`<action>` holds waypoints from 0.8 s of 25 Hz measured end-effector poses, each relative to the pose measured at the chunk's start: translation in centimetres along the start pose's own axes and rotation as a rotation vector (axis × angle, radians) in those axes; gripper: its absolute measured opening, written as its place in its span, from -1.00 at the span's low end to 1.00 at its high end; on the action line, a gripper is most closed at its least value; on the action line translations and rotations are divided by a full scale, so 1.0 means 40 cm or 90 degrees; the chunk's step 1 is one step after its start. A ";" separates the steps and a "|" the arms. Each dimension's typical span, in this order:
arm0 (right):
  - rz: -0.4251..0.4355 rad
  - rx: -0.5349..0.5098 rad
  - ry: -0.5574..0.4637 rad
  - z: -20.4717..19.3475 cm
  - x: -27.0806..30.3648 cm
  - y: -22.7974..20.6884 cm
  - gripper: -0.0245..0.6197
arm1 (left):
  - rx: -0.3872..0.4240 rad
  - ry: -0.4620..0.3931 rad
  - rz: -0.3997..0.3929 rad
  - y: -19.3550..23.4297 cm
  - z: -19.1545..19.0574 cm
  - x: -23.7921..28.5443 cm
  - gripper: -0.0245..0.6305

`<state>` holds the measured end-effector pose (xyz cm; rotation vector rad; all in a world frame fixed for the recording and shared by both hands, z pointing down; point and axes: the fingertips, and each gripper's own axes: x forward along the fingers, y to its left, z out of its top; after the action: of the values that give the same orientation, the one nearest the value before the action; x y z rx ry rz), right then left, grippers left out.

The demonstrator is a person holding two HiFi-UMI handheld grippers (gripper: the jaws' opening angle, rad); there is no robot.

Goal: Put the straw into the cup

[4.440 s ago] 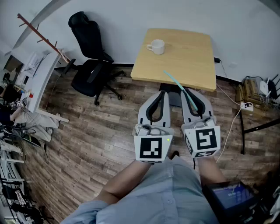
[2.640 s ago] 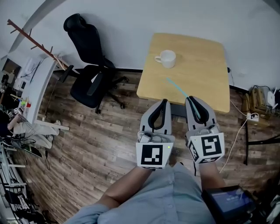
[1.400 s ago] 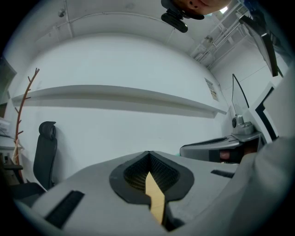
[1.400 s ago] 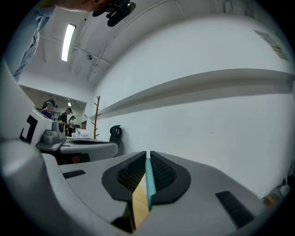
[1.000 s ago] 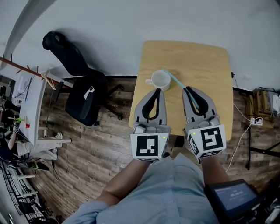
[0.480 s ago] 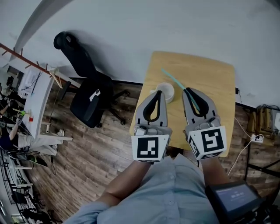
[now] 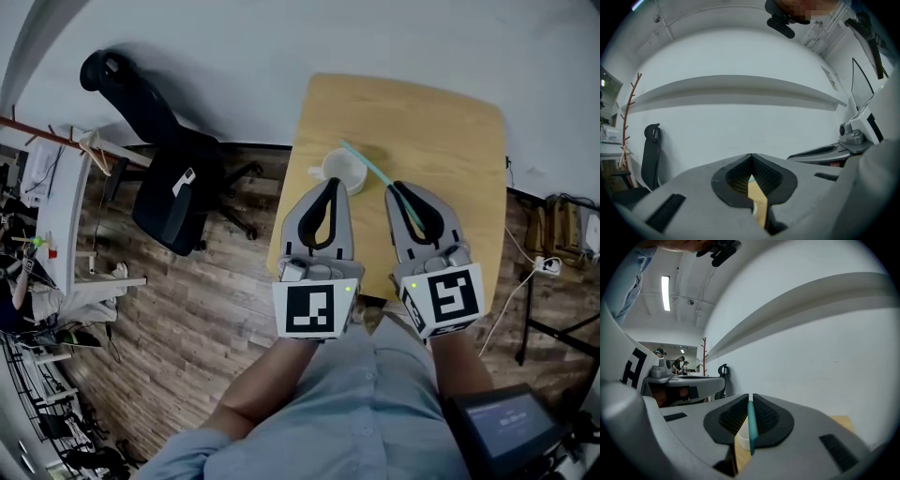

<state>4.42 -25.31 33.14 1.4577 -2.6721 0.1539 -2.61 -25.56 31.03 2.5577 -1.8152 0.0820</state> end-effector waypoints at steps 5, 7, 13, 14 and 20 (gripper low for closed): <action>0.004 0.013 0.054 -0.094 0.033 0.013 -0.85 | -0.020 0.037 0.002 0.030 -0.072 0.014 -0.95; 0.007 0.017 0.072 -0.125 0.051 0.013 -0.85 | -0.029 0.048 0.002 0.040 -0.098 0.022 -0.95; 0.008 0.030 0.124 -0.216 0.110 0.008 -0.85 | -0.052 0.090 0.003 0.075 -0.185 0.048 -0.95; 0.006 0.031 0.131 -0.232 0.117 0.006 -0.85 | -0.056 0.097 0.003 0.079 -0.200 0.052 -0.95; -0.001 0.042 0.168 -0.308 0.157 -0.001 -0.84 | -0.072 0.128 0.001 0.108 -0.270 0.077 -0.95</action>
<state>1.51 -28.91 46.16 1.3510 -2.4743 0.4081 -6.11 -29.52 41.83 2.3752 -1.6990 0.2211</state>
